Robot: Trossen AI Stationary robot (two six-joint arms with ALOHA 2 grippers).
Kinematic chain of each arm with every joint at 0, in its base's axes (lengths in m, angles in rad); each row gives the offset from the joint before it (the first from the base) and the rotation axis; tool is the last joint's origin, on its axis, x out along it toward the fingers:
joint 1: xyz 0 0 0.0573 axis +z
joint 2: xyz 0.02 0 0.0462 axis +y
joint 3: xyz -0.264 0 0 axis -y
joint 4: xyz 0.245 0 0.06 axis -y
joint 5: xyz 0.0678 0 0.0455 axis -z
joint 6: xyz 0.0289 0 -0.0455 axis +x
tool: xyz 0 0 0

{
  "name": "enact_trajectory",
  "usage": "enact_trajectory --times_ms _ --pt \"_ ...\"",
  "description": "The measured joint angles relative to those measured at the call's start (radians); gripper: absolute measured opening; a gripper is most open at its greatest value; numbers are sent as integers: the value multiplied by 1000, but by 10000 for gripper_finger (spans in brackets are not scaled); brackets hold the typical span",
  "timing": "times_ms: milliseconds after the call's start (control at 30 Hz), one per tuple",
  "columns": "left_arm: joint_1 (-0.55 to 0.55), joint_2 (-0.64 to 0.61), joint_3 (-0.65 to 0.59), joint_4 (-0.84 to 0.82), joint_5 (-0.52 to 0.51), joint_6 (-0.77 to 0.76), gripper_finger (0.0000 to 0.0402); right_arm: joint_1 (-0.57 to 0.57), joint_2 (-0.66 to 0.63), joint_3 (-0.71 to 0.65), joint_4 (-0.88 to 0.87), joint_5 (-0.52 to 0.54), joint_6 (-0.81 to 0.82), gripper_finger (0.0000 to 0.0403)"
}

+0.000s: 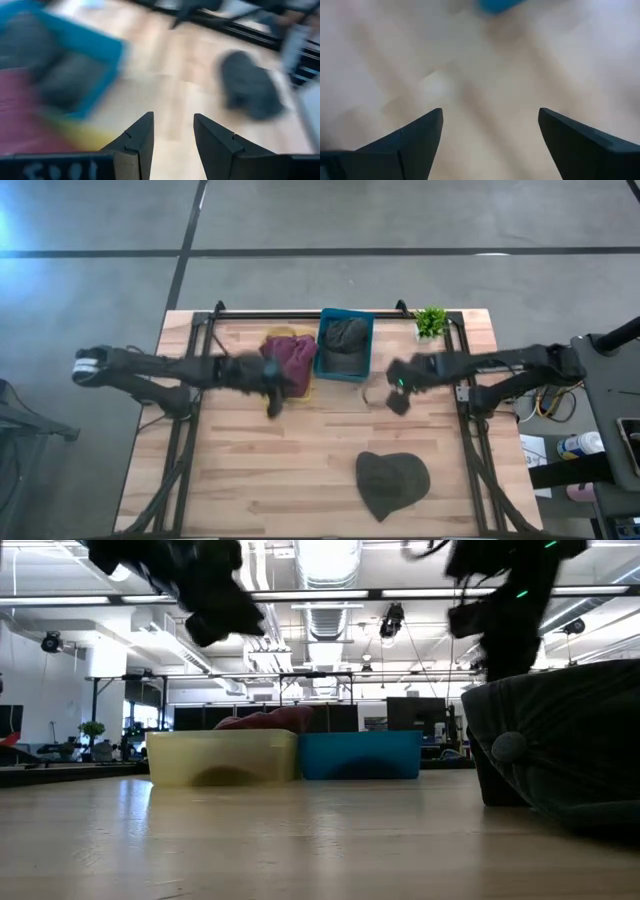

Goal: Pick & Place hat
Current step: Put the gray cap into the blue bin

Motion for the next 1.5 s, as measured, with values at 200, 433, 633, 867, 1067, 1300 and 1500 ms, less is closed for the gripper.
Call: enact_trajectory --times_ms 200,433,633,867,1067,1300,1500 --pt "-207 240 39 186 24 -167 133 332 -92 -62 2 -113 348 325" --pt "-324 514 244 194 88 -205 133 633 -81 -62 36 -170 654 325" --pt "-336 673 380 193 132 -176 133 807 18 -63 164 -174 841 325" --pt "-325 810 536 196 133 -63 133 983 138 -65 154 -12 1289 325" --pt "-313 924 677 157 168 8 133 1092 170 -65 149 90 1532 325" --pt "-304 1025 784 4 248 14 133 1107 178 -141 291 227 1547 325" --pt "-302 1029 762 -24 209 30 133 1108 180 -294 594 294 1556 325"
